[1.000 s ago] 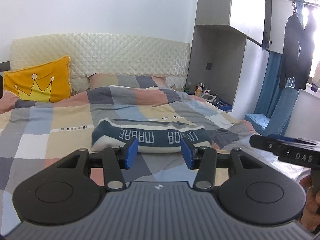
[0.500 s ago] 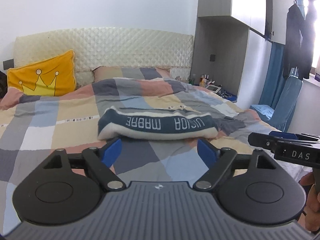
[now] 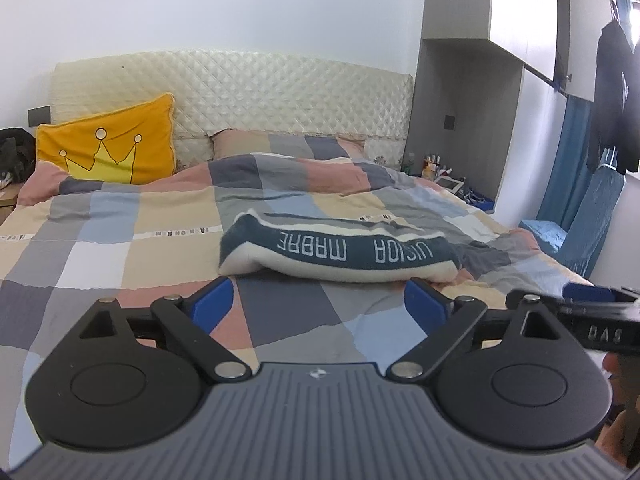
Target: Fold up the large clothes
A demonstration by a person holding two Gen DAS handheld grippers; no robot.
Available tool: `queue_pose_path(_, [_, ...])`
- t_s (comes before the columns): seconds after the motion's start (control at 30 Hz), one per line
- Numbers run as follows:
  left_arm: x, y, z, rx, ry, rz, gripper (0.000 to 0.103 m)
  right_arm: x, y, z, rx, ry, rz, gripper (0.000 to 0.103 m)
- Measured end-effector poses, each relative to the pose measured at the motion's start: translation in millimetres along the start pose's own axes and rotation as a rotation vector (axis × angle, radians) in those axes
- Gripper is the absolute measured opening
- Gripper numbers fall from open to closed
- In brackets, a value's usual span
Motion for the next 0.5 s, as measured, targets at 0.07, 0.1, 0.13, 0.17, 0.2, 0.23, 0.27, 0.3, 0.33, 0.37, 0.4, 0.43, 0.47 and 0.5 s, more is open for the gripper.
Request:
queue_pose_path(0.07, [-1.0, 1.1, -1.4, 0.004, 0.004, -0.005, 0.096, -1.5, 0.4, 1.5, -0.004, 0.002, -0.003, 0.103])
queue_pose_path(0.1, [-1.4, 1.6, -1.8, 0.006, 0.005, -0.006, 0.096, -2.0, 0.6, 2.0, -0.005, 0.003, -0.002, 0.103])
queue_pose_path(0.13, [-1.2, 2.4, -2.0, 0.006, 0.006, -0.006, 0.096, -2.3, 1.7, 2.2, -0.003, 0.003, 0.0, 0.103])
queue_pose_path(0.17, [-1.2, 2.6, -2.5, 0.007, 0.007, -0.005, 0.096, -2.4, 0.9, 2.6, -0.002, 0.003, 0.002, 0.103])
queue_pose_path(0.2, [-1.4, 2.5, -1.9, 0.007, 0.006, -0.004, 0.096, -2.4, 0.6, 3.1, -0.004, 0.003, 0.004, 0.103])
queue_pose_path(0.23, [-1.6, 2.7, -2.2, 0.007, 0.009, -0.002, 0.096, -2.4, 0.8, 3.7, -0.006, -0.001, 0.002, 0.103])
queue_pose_path(0.27, [-1.4, 3.0, -2.6, 0.007, 0.01, -0.001, 0.096, -1.6, 0.5, 4.1, -0.008, -0.004, 0.001, 0.103])
queue_pose_path(0.3, [-1.2, 4.6, -2.4, 0.008, 0.011, -0.001, 0.096, -1.1, 0.8, 4.2, -0.008, -0.007, 0.003, 0.103])
queue_pose_path(0.33, [-1.4, 4.6, -2.7, 0.009, 0.01, -0.002, 0.097, -0.8, 1.2, 4.2, -0.008, -0.009, 0.002, 0.103])
queue_pose_path(0.37, [-1.6, 4.6, -2.4, 0.009, 0.012, -0.004, 0.097, -0.7, 1.6, 4.1, -0.008, -0.009, 0.002, 0.103])
queue_pose_path(0.4, [-2.0, 4.7, -2.6, 0.01, 0.014, -0.004, 0.097, -0.4, 0.8, 3.9, -0.008, -0.007, 0.003, 0.103])
queue_pose_path(0.43, [-2.1, 5.2, -3.0, 0.011, 0.017, -0.004, 0.097, -0.4, 1.0, 3.9, -0.007, -0.006, 0.003, 0.103])
queue_pose_path(0.47, [-1.7, 5.9, -3.2, 0.011, 0.018, -0.003, 0.097, 0.5, 0.9, 3.5, -0.007, -0.005, 0.004, 0.103])
queue_pose_path(0.5, [-2.0, 5.5, -2.9, 0.008, 0.017, -0.003, 0.097, 0.5, 0.9, 3.6, -0.008, -0.005, 0.003, 0.103])
Point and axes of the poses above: each gripper's, at about its wrist camera, not at the fingertips, and y roughly against the way its jaws point, x to its right, z to its underside, the point moved 7 cm from there along -y, roughly the way its jaws point, and after that the axes turned 6 degrees about -z, right-handed, at the moved point
